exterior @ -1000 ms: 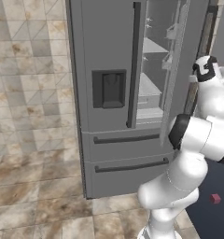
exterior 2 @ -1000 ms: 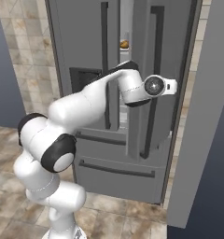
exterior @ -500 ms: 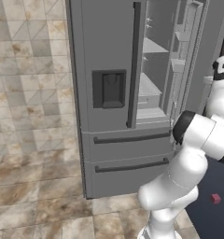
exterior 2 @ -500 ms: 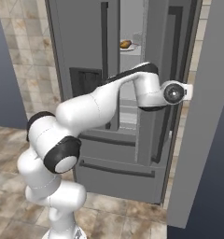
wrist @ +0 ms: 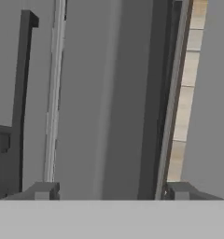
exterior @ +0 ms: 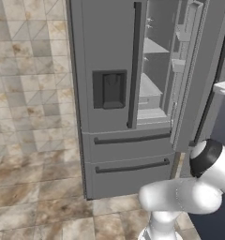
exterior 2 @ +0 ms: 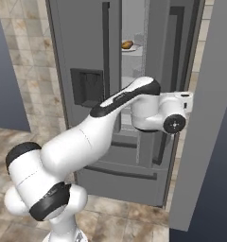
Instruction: Retrieve the chicken drumstick from the fridge and place it on the saucepan with marinade on the stove.
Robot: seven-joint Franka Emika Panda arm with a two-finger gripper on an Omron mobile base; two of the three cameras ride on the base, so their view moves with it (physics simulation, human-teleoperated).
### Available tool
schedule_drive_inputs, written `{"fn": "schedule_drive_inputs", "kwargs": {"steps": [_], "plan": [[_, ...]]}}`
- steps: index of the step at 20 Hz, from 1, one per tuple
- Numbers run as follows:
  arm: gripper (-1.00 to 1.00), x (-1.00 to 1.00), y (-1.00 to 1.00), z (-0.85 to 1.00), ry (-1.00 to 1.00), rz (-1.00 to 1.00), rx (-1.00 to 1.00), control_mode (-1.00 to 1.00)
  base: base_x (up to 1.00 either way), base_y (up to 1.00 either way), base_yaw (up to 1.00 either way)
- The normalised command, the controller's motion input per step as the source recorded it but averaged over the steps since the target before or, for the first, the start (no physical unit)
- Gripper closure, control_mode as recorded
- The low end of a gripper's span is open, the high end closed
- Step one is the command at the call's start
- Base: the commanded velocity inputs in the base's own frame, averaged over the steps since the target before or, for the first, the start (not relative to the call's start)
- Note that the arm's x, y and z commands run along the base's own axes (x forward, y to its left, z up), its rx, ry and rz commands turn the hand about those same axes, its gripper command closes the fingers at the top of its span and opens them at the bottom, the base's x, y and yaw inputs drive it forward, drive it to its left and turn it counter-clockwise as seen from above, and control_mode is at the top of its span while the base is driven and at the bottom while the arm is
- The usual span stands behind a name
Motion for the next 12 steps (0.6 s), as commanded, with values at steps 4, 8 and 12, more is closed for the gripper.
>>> {"fn": "schedule_drive_inputs", "kwargs": {"steps": [4, 8, 12], "plan": [[-1.0, -0.53, 0.85, 0.3, -0.14, -0.07, -0.14, -1.0, 0.0, 0.0, 0.0], [-1.0, -0.19, 0.99, 0.28, -0.03, -0.18, -0.19, -1.0, 0.0, 0.0, 0.0], [-1.0, 0.0, 1.0, 0.31, -0.02, -0.18, -0.23, -1.0, 0.0, 0.0, 0.0]]}}
